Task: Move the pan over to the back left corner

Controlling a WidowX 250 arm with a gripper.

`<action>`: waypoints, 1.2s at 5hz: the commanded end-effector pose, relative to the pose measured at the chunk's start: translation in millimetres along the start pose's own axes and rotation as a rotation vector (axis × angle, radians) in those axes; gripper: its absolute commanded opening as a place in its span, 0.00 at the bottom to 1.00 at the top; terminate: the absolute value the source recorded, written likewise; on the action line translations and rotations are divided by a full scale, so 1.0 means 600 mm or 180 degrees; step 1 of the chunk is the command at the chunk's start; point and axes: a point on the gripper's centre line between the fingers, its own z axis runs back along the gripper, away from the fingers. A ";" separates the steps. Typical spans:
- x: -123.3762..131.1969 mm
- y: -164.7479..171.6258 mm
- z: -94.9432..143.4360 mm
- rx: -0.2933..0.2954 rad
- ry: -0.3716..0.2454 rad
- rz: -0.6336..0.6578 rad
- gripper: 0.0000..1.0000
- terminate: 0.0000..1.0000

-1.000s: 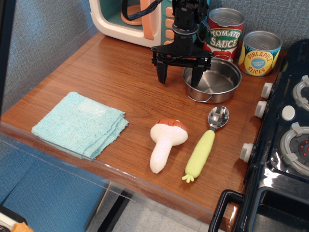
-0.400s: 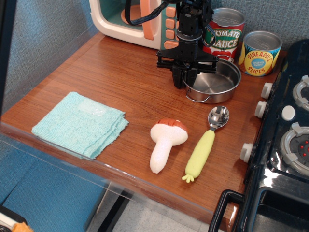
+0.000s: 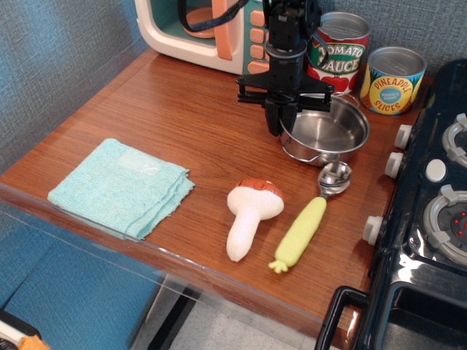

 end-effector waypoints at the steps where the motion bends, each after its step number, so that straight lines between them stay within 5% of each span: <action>1: 0.012 0.044 0.157 -0.0328 -0.0508 -0.0016 0.00 0.00; 2: 0.000 0.123 0.184 -0.0348 -0.0517 0.0224 0.00 0.00; 3: -0.019 0.206 0.179 -0.0100 -0.0438 0.0574 0.00 0.00; 6: 0.022 0.414 0.100 0.0246 -0.0425 0.1038 0.00 0.00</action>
